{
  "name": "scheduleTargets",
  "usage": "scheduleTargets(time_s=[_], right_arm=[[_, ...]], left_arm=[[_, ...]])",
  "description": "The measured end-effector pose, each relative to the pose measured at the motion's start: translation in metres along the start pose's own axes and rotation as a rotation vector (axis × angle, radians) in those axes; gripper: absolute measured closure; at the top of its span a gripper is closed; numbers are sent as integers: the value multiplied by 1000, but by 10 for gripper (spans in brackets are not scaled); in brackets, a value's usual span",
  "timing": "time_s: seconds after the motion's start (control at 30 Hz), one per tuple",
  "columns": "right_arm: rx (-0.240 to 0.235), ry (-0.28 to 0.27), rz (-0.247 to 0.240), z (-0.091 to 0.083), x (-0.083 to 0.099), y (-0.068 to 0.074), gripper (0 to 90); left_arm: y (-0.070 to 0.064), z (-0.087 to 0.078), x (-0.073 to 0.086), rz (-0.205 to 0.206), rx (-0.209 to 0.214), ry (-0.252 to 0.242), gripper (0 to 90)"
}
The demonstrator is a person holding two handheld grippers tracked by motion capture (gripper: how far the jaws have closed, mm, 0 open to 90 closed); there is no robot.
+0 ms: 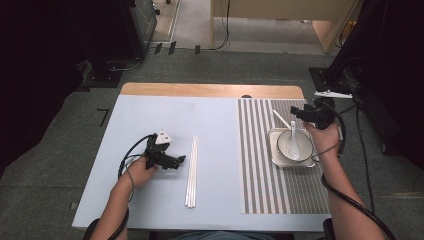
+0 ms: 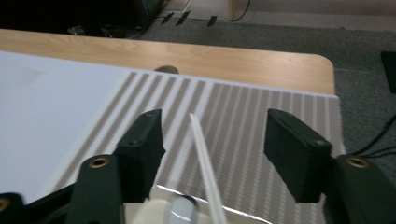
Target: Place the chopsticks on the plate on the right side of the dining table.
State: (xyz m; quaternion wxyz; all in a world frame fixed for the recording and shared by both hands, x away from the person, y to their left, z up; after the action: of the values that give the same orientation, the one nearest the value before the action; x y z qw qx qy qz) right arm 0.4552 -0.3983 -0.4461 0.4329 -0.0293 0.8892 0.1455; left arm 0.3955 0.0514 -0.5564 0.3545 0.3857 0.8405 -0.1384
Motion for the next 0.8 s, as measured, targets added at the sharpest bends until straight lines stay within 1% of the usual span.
scheduleTargets(time_s=[0.03, 0.07, 0.1, 0.13, 0.2, 0.23, 0.33, 0.37, 0.4, 0.43, 0.47, 0.5, 0.57, 0.6, 0.63, 0.7, 0.73, 0.77, 0.8], right_arm=[[-2, -1, -7, 3, -1, 7, 302], [8, -11, -19, 7, -3, 13, 276], [27, -22, -34, 11, -4, 19, 256], [36, -18, -39, 15, -4, 25, 246], [48, -33, -42, 22, -6, 38, 218], [49, -39, -45, 25, -6, 45, 207], [53, -45, -76, 33, -4, 65, 191], [49, -49, -76, 35, -4, 71, 181], [50, -51, -74, 38, -3, 77, 150], [64, -46, -79, 41, -2, 82, 146], [64, -46, -79, 41, -2, 82, 146], [110, -43, -88, 48, 0, 89, 155], [154, -68, -129, 54, 0, 96, 163], [168, -72, -137, 57, 1, 100, 162], [174, -77, -133, 60, 2, 103, 161], [195, -86, -95, 65, 4, 104, 156], [222, -86, -75, 68, 6, 102, 159], [222, -86, -75, 68, 6, 102, 159], [235, -78, -13, 75, 9, 101, 159]], left_arm=[[0, 0, 0, 0, 0, 0, 5], [0, 0, 0, 0, 0, 0, 5], [0, 0, 0, 0, 0, 0, 5], [0, 0, 0, 0, 0, 0, 5], [0, 0, 0, 0, 0, 0, 5], [0, 0, 0, 0, 0, -1, 5], [0, 0, 0, 0, 0, -1, 5], [0, 0, 0, 0, 0, -1, 5], [0, 0, 0, 0, 0, -1, 5], [0, 0, 0, 0, 0, 0, 5], [0, 0, 0, 0, 0, 0, 5], [0, 0, 0, 0, 0, 0, 5], [0, 0, 0, 0, 0, 0, 5], [0, 0, 0, 0, 1, -1, 5], [0, 0, 0, 0, 1, -1, 5], [0, 0, 0, 1, 1, 0, 5], [0, 0, 0, 1, 1, 0, 5], [0, 0, 0, 1, 1, 0, 5], [0, 0, 0, 1, 1, 0, 5]])
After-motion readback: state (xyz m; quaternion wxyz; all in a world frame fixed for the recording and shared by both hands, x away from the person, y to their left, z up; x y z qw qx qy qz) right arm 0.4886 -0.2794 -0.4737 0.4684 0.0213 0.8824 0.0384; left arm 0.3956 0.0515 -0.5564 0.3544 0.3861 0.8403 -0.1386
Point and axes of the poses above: each handheld gripper's, and its own axes: z roughly forward along the jaws, x roughly out of its underside, y roughly to its left, the point moved 8 cm from there along z, roughly forward along the jaws, and after that the axes turned 4 degrees about z, right-handed, at the moved point
